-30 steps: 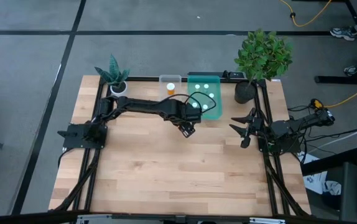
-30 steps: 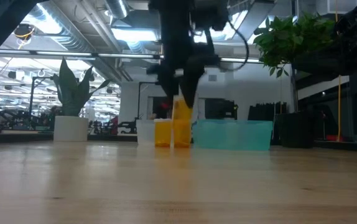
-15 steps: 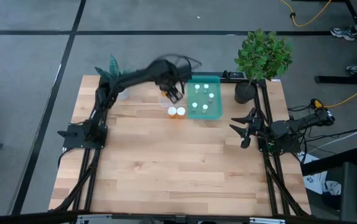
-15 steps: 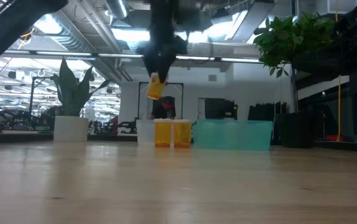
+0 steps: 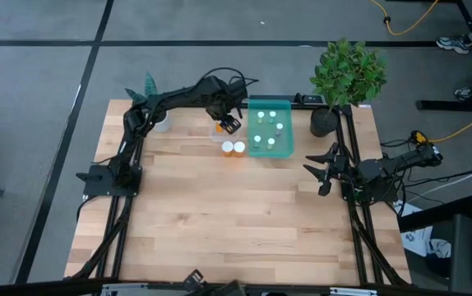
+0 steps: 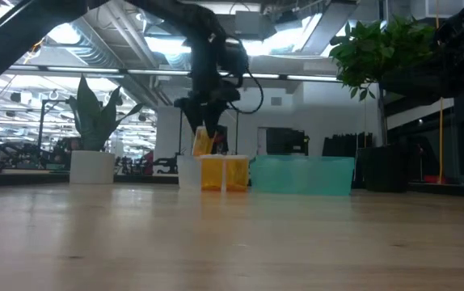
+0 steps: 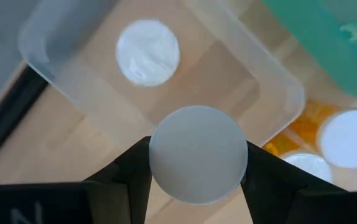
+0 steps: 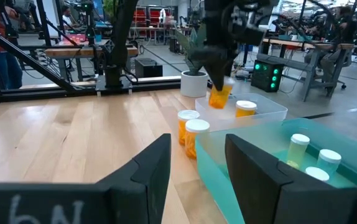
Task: Pick and place medicine bottles into bin by pill shape (circle, oval)
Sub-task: Put the orange capsule bottle into the transparent bin
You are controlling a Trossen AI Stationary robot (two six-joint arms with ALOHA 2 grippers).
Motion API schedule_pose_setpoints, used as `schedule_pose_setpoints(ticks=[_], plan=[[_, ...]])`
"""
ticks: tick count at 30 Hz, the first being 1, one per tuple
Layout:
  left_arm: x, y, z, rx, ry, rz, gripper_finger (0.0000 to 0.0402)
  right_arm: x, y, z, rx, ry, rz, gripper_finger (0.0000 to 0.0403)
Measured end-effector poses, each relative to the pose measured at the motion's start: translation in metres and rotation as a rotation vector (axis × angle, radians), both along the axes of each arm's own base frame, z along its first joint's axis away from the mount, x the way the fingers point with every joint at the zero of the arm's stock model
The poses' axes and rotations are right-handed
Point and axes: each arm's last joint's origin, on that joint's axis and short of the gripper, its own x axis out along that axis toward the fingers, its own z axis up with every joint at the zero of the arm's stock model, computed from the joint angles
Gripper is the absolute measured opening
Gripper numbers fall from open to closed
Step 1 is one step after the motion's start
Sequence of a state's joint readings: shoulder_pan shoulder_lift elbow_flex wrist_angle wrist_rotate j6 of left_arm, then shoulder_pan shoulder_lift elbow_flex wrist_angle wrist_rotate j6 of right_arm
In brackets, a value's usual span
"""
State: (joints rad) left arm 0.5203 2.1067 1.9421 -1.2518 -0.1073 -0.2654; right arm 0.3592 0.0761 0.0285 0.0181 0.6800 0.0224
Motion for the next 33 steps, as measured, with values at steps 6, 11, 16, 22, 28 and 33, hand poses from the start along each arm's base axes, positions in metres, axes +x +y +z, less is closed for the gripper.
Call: schedule_pose_setpoints(ticks=[6, 11, 16, 22, 28, 33], plan=[[-0.003, 0.001, -0.027, -0.02, 0.023, 0.006, 0.0185, 0.0, 0.0, 0.0, 0.001, -0.001, 0.0, 0.0154], [-0.003, 0.013, -0.042, 0.021, -0.046, 0.027, 0.0185, 0.0, 0.0, 0.0, 0.002, -0.001, 0.0, 0.0154], [-0.008, 0.028, -0.043, 0.069, -0.069, 0.064, 0.0185, 0.0, 0.0, 0.0, 0.0, 0.0, 0.0, 0.0154], [-0.02, 0.045, -0.042, 0.09, -0.053, 0.115, 0.0185, 0.0, 0.0, 0.0, 0.0, 0.0, 0.0, 0.0154], [-0.022, 0.048, -0.042, 0.09, -0.052, 0.116, 0.0197, 0.0, 0.0, 0.0, 0.0, 0.0, 0.0, 0.0154], [-0.021, 0.046, -0.043, 0.09, -0.044, 0.083, 0.0226, 0.0, 0.0, 0.0, 0.0, 0.0, 0.0, 0.0154]])
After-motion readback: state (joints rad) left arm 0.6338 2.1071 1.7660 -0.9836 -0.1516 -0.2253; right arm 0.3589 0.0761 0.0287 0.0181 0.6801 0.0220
